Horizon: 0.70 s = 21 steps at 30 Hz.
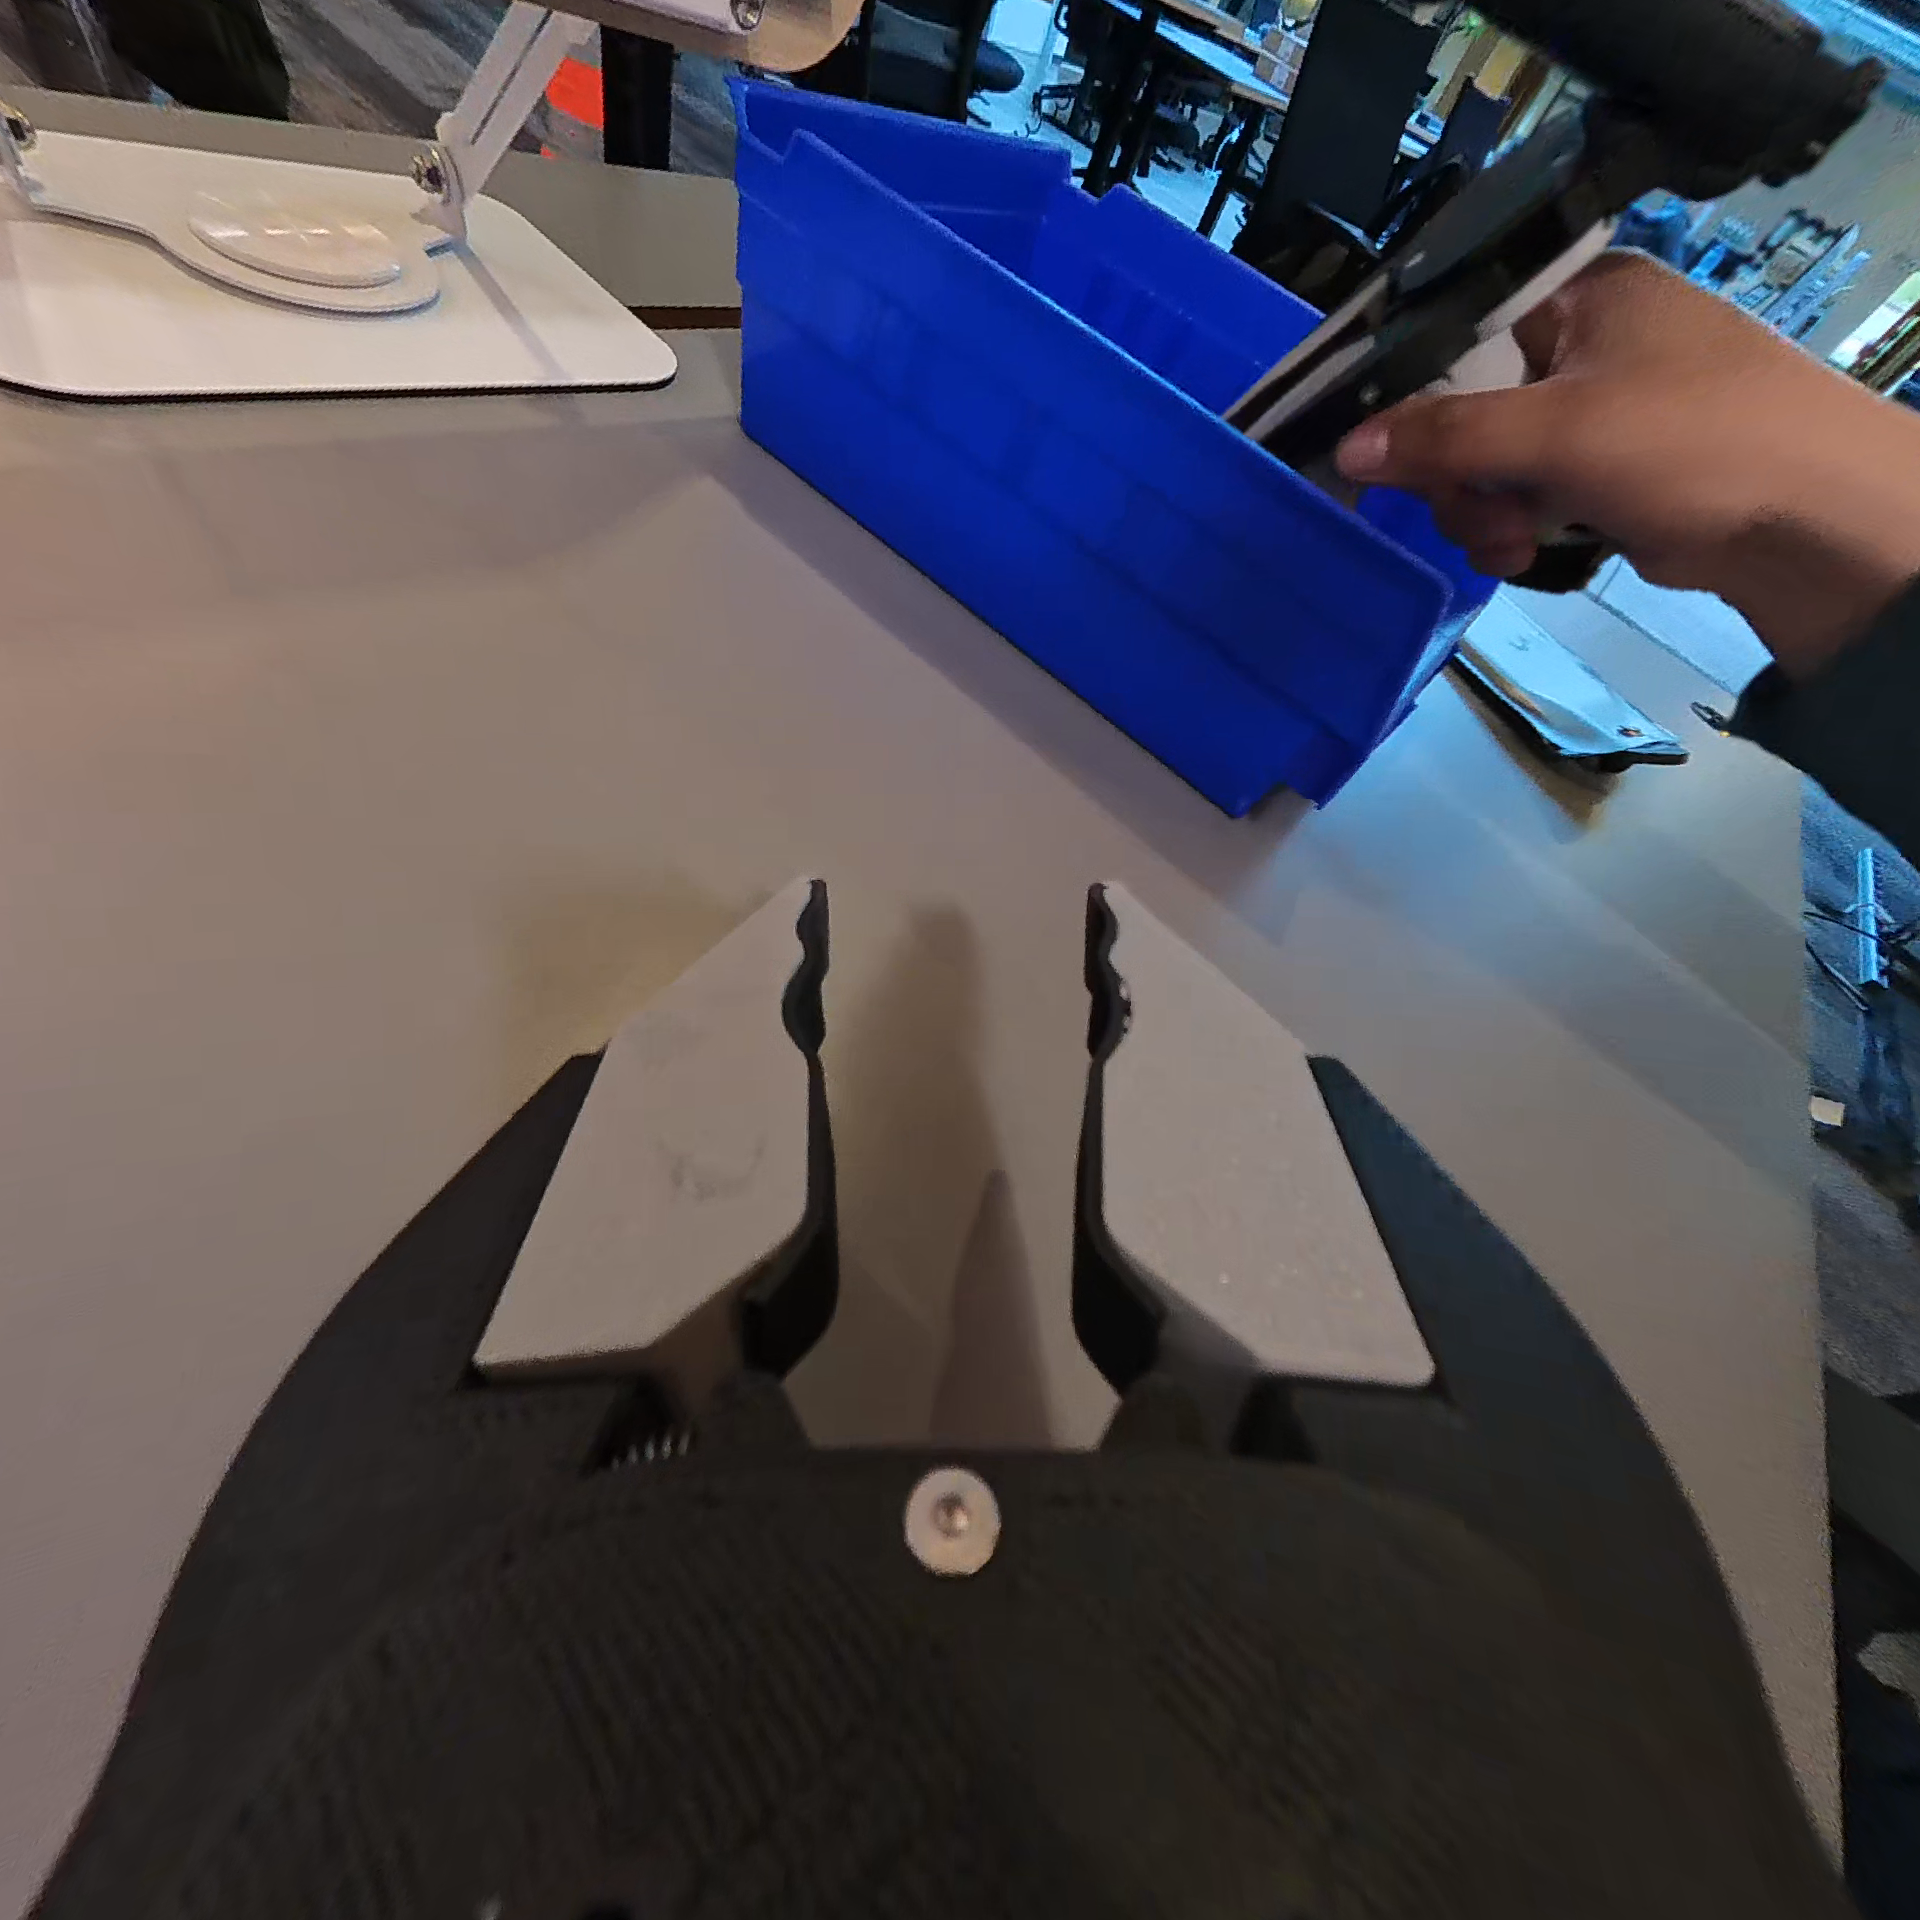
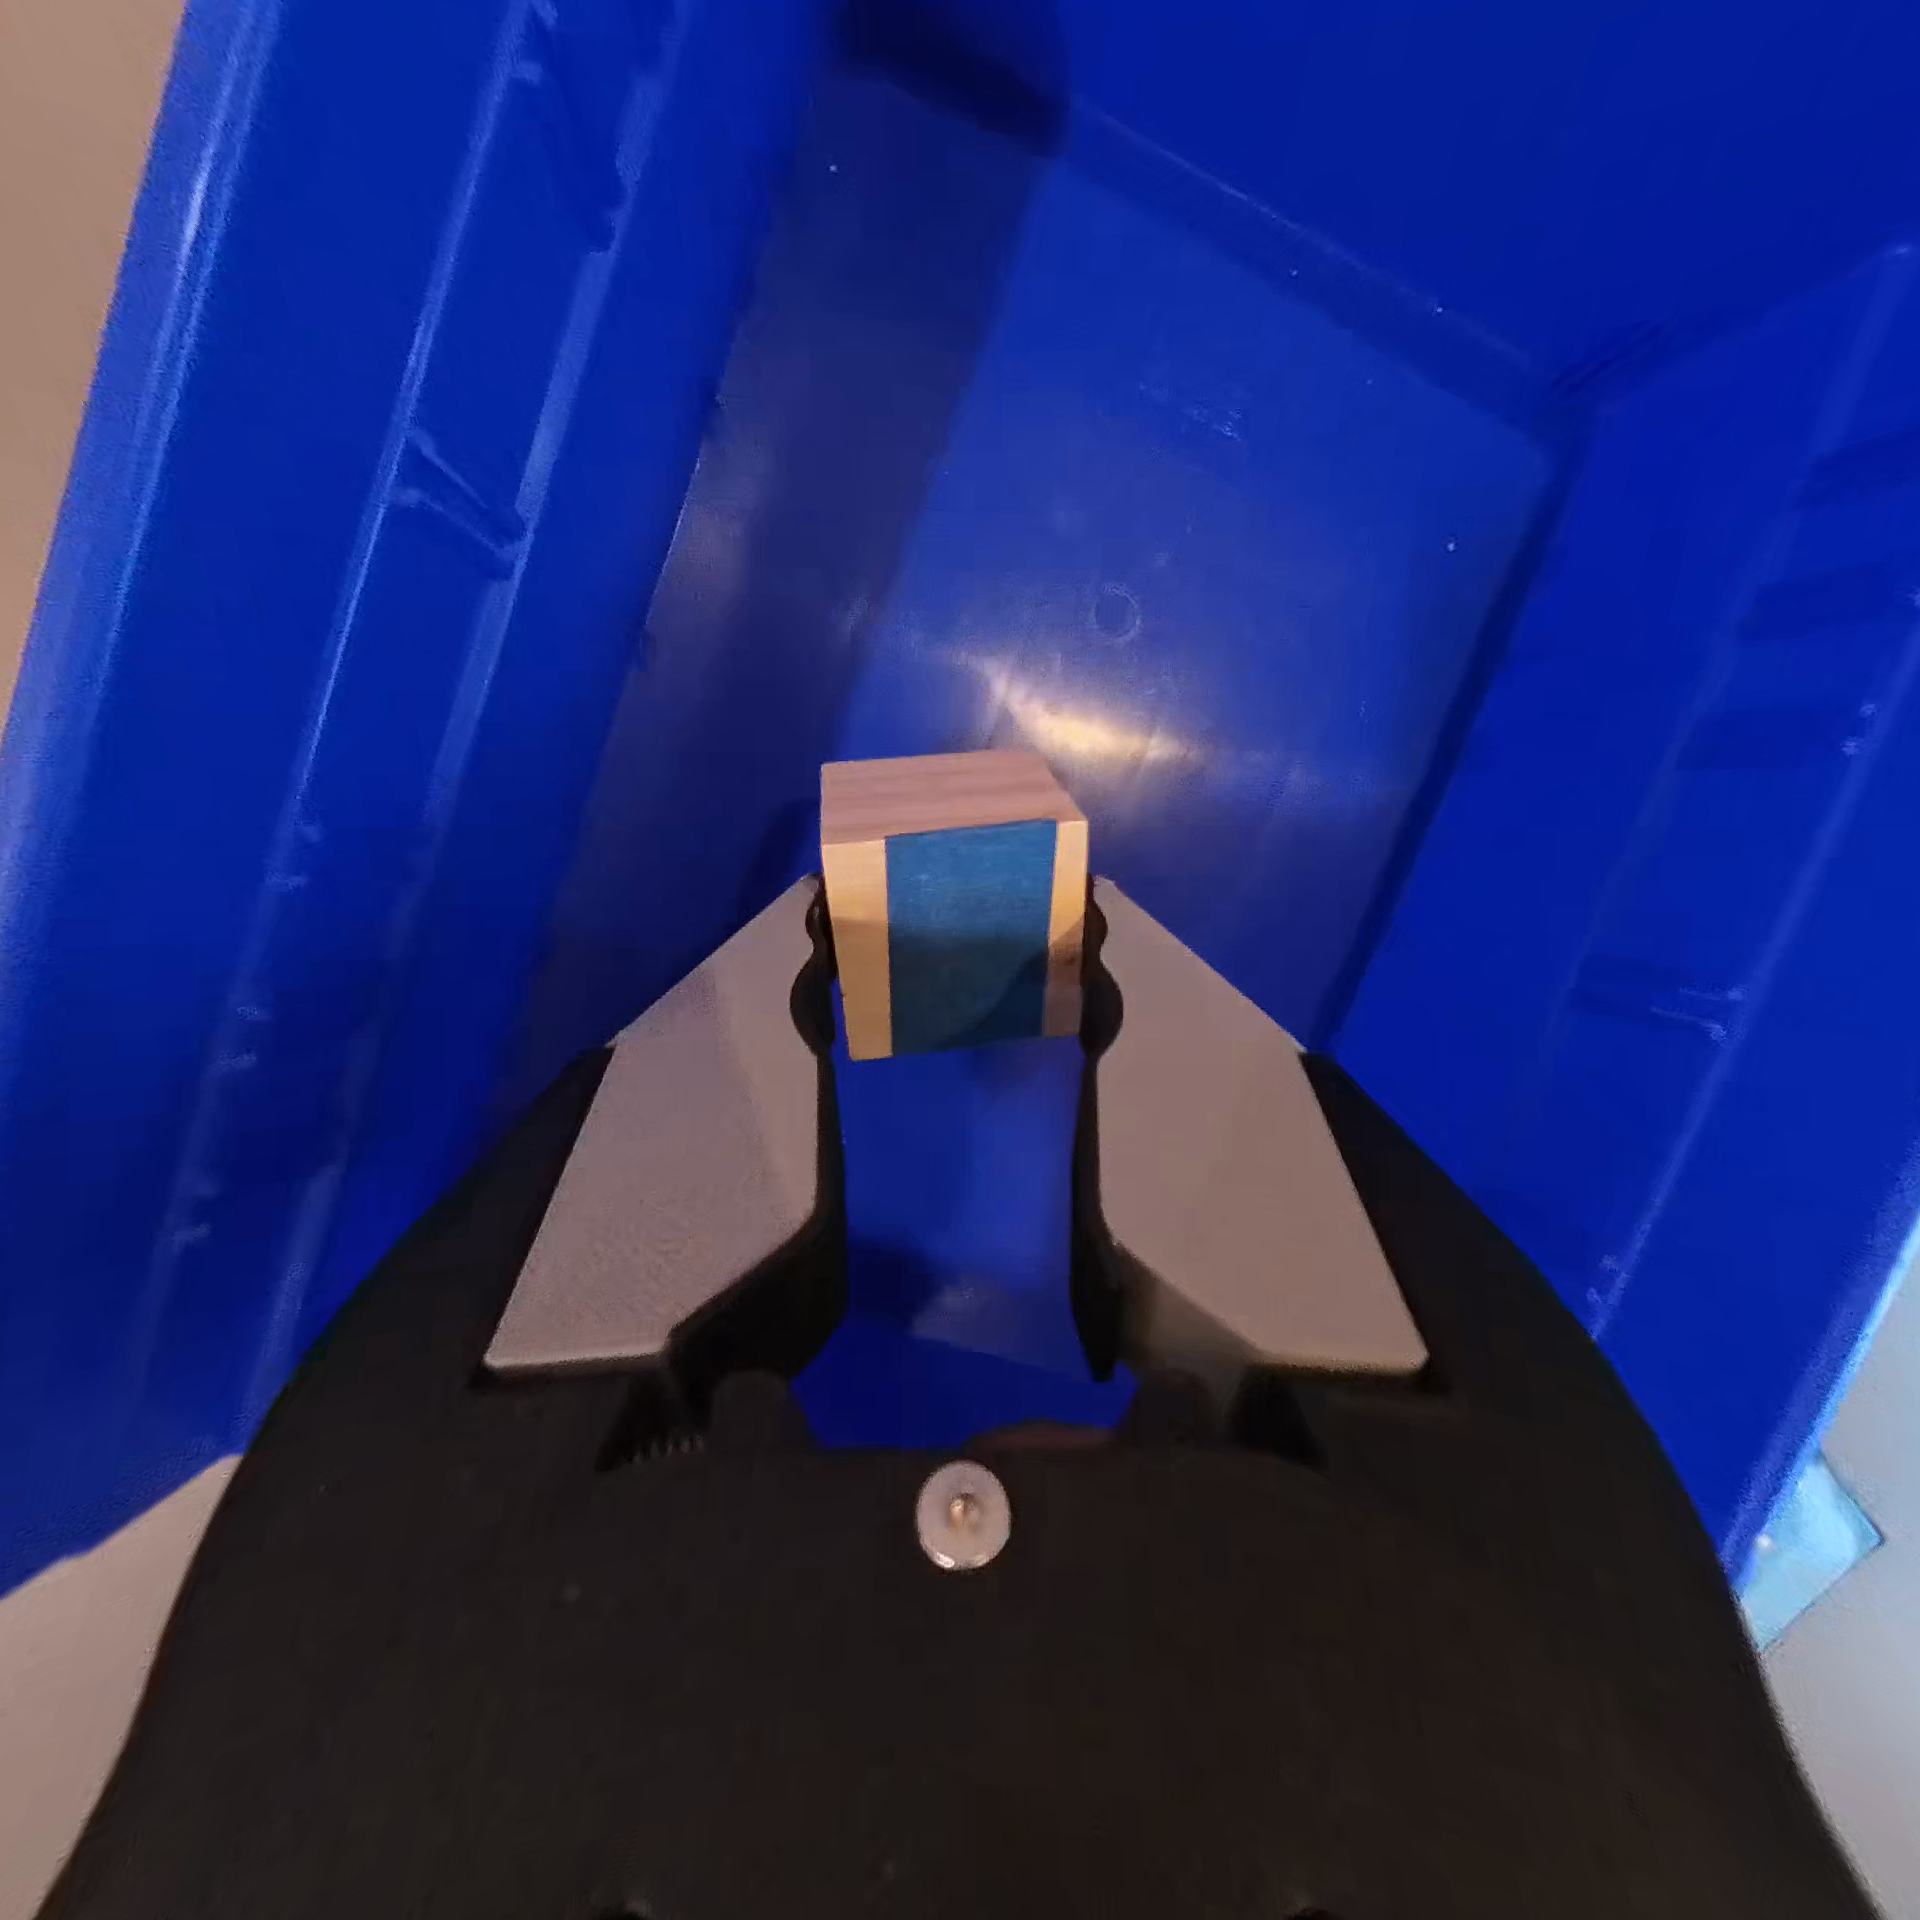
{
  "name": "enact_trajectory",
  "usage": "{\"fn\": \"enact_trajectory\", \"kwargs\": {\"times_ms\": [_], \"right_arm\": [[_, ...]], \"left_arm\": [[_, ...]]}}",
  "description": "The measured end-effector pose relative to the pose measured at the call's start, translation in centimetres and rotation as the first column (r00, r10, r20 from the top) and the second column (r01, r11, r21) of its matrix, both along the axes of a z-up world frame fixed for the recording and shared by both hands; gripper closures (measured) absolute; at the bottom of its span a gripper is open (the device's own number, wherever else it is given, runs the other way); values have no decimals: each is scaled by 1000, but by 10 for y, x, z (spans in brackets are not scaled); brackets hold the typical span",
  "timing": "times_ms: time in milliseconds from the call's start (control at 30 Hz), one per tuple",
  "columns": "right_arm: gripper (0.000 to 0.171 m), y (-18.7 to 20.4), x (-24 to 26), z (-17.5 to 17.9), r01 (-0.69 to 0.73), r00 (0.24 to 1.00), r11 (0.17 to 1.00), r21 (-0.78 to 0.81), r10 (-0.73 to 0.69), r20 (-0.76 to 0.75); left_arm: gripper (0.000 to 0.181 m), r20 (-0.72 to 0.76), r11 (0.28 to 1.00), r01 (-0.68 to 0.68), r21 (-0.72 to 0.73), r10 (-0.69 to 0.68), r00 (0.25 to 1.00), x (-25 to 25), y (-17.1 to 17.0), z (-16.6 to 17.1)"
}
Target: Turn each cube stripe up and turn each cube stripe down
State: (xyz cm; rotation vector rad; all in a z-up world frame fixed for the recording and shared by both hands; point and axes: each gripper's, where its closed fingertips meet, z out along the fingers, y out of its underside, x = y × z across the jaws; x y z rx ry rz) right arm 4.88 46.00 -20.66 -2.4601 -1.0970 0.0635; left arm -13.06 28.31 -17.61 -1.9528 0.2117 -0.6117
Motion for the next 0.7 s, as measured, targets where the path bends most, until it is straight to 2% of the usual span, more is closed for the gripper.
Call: {"fn": "enact_trajectory", "kwargs": {"times_ms": [133,233,333,433,533,633,700], "right_arm": [[129,8,-1,-5,-5,999,1000,25,4,39],[122,13,0,0,-6,1000,998,65,4,31],[122,15,-2,20,16,998,993,113,-9,-63],[122,14,-10,63,58,968,973,224,0,-251],[122,-13,-32,109,56,871,955,291,95,-481],[123,-72,-69,152,-27,687,930,368,284,-669],[125,-117,-94,162,-96,581,906,412,387,-716]], "left_arm": [[134,29,1000,0,-16,0,1000,-1,0,-1],[134,34,1000,0,-20,1,999,-2,0,-1],[134,33,1000,-2,-20,2,999,-3,0,-1],[134,27,1000,-1,-27,1,1000,-2,0,-3],[134,3,1000,-2,-28,2,1000,-1,1,-5],[134,-14,1000,-1,-26,1,1000,0,0,-5],[134,-14,1000,-4,-27,4,1000,-1,0,-5]]}}
